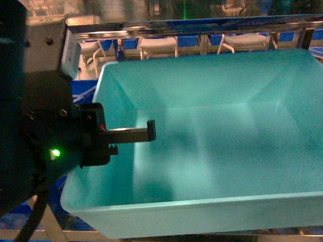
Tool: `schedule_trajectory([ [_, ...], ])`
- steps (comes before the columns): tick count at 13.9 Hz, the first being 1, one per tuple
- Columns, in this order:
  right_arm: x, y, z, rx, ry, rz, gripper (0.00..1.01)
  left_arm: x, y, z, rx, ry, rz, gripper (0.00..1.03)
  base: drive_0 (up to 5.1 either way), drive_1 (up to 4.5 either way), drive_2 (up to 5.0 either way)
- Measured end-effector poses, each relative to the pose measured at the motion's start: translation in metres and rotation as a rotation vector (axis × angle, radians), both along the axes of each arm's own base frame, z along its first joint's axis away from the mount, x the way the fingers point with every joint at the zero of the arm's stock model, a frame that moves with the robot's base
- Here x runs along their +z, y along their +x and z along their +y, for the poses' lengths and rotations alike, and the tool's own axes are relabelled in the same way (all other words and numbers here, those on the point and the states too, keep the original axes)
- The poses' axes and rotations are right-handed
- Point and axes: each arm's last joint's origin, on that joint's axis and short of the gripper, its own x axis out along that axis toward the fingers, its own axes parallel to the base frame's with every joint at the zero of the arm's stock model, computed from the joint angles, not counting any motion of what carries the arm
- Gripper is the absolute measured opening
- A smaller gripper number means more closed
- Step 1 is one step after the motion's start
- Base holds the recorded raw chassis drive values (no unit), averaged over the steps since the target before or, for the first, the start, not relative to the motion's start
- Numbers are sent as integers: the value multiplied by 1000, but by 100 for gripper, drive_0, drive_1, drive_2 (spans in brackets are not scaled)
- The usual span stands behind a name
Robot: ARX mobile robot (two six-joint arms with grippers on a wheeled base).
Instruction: Organize blue bins on left shelf correctly
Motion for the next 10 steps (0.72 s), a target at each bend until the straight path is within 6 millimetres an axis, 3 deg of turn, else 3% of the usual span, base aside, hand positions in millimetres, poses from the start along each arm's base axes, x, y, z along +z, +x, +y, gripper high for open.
schedule_trajectory([
  [2, -23, 12, -8, -19, -17, 72, 2, -29, 13, -10, -10, 31, 63, 2, -397, 453, -102],
  [6, -58, 34, -9, 6, -45, 167, 2, -63, 29, -15, 12, 71, 125, 2, 0, 0, 0],
  [10, -76, 51, -5, 19, -62, 227, 2, -80, 41, -16, 31, 92, 159, 2, 0, 0, 0],
])
